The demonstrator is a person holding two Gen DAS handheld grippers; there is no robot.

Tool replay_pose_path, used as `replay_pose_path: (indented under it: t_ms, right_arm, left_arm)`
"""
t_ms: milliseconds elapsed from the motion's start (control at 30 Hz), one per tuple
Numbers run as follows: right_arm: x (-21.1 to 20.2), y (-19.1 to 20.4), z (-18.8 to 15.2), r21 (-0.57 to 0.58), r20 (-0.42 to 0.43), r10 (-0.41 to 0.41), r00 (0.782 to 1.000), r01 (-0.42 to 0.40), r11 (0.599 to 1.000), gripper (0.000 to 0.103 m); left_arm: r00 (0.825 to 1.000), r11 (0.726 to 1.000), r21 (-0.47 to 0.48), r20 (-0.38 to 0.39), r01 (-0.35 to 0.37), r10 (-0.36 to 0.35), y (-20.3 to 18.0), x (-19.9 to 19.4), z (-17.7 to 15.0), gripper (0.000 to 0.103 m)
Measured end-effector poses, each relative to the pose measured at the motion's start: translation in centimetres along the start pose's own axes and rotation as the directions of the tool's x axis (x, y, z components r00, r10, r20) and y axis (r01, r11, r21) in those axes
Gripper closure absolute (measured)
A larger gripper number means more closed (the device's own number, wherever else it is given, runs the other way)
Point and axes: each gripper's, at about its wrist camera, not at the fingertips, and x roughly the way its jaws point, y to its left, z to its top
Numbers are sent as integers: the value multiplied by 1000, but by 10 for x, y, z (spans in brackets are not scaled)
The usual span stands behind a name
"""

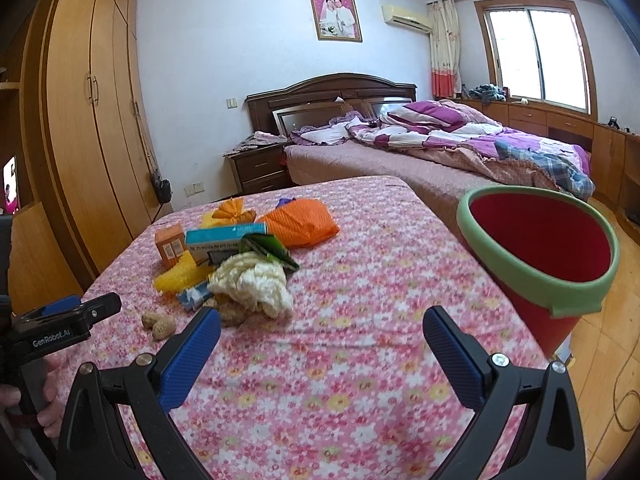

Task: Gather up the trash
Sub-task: 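Move left gripper to the orange cardboard box while right gripper approaches the orange mesh bag, then close left gripper on the orange box while right gripper closes on the orange mesh bag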

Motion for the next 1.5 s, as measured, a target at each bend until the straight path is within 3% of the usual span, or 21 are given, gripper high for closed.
replay_pose_path:
  t_ms: [533,833,1133,1233,1333,1433,1500]
  right_arm:
    - [57,-23,79,91,-121,32,992,-21,996,0]
    - [122,-15,95,91,-281,92,955,-69,993,0]
    - [187,-4,99,48,-399,117,909,-107,993,0]
    - [202,-4,98,51,-426,130,895,-120,991,7]
    - [212,-2,96,48,-444,129,887,-120,992,17]
    - [219,0,93,56,-454,136,881,-124,991,33]
    - [219,2,94,44,-440,133,888,-127,991,53]
  left_arm:
    - [999,996,89,-54,13,-8,4,44,78,7]
    - [993,998,65,-122,18,-10,8,101,93,8]
    - [980,997,-10,-183,72,-73,16,135,93,24]
    - [973,993,-23,-198,118,-120,15,141,92,38]
    - [973,991,-27,-187,132,-135,13,142,92,39]
    - [973,989,-38,-181,140,-145,16,141,92,39]
    - [972,989,-46,-180,143,-149,18,139,91,39]
